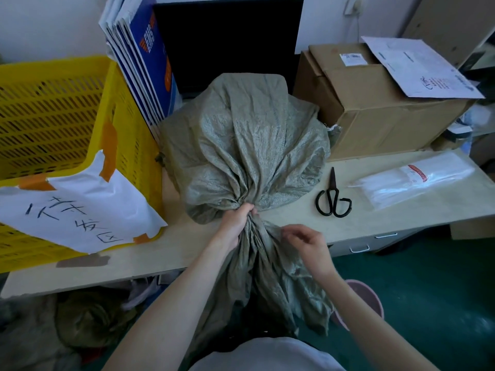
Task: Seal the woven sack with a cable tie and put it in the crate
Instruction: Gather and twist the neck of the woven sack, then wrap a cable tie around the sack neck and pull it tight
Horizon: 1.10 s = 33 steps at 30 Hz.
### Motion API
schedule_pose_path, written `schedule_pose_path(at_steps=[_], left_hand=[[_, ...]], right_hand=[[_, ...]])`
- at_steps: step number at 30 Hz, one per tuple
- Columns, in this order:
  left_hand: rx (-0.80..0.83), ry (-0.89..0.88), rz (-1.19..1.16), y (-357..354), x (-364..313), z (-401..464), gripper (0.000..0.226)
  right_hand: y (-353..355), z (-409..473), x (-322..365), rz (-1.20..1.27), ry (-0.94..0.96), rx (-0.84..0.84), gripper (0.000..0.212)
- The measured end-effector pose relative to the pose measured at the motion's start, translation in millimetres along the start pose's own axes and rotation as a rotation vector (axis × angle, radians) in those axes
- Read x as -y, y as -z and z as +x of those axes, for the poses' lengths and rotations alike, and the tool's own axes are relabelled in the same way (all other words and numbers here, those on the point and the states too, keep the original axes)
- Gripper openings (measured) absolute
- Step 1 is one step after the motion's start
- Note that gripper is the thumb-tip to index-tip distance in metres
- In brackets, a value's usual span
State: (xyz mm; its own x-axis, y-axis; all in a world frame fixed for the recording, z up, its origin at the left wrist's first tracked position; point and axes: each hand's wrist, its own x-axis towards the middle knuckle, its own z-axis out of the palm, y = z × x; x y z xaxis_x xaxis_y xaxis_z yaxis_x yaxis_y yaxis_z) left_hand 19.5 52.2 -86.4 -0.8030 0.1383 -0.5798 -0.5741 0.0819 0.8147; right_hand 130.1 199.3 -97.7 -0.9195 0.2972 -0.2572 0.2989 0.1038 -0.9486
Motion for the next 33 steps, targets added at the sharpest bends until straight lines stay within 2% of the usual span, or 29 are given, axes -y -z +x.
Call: schedule_pose_path(at_steps=[3,5,6,9,12,16,19,26,29,33], left_hand=[[-0.028,0.057,-0.042,-0.6,4.0,8.9,0.033],[-0.02,0.096,-0.021,-1.1,4.4,10.3,0.02],[-0.019,0.108,-0.015,-1.3,2.8,8.7,0.023],[-0.005,0.119,-0.035,-4.0,-0.3,10.5,0.054],[-0.018,0.098,-0.051,-9.8,-7.2,7.9,0.054],[-0.043,0.108,-0.047,-13.3,-8.1,12.8,0.059],[-0.071,0.121,-0.018,-13.9,-9.4,16.1,0.056],[-0.098,0.141,0.017,-18.7,-8.3,29.2,0.026],[-0.125,0.123,0.006,-23.0,-6.2,34.0,0.038],[-0.144,0.135,-0.019,-27.0,-5.4,38.9,0.05]], right_hand=[[17.3,12.4,8.1,0.026,-0.002,-0.122,0.021],[27.5,22.1,15.4,0.036,0.015,-0.169,0.019],[32.9,27.8,18.6,0.029,0.028,-0.191,0.019],[53.5,49.7,22.4,-0.042,0.065,-0.26,0.016],[75.7,75.6,24.3,-0.176,0.086,-0.306,0.013],[103.8,108.8,20.0,-0.444,0.066,-0.323,0.023],[123.1,134.7,3.6,-0.698,0.016,-0.256,0.029],[138.8,167.4,-11.0,-1.323,-0.081,-0.056,0.05],[143.9,175.3,-11.1,-1.481,-0.124,0.019,0.048],[149.0,183.5,-14.7,-1.529,-0.134,0.075,0.046]])
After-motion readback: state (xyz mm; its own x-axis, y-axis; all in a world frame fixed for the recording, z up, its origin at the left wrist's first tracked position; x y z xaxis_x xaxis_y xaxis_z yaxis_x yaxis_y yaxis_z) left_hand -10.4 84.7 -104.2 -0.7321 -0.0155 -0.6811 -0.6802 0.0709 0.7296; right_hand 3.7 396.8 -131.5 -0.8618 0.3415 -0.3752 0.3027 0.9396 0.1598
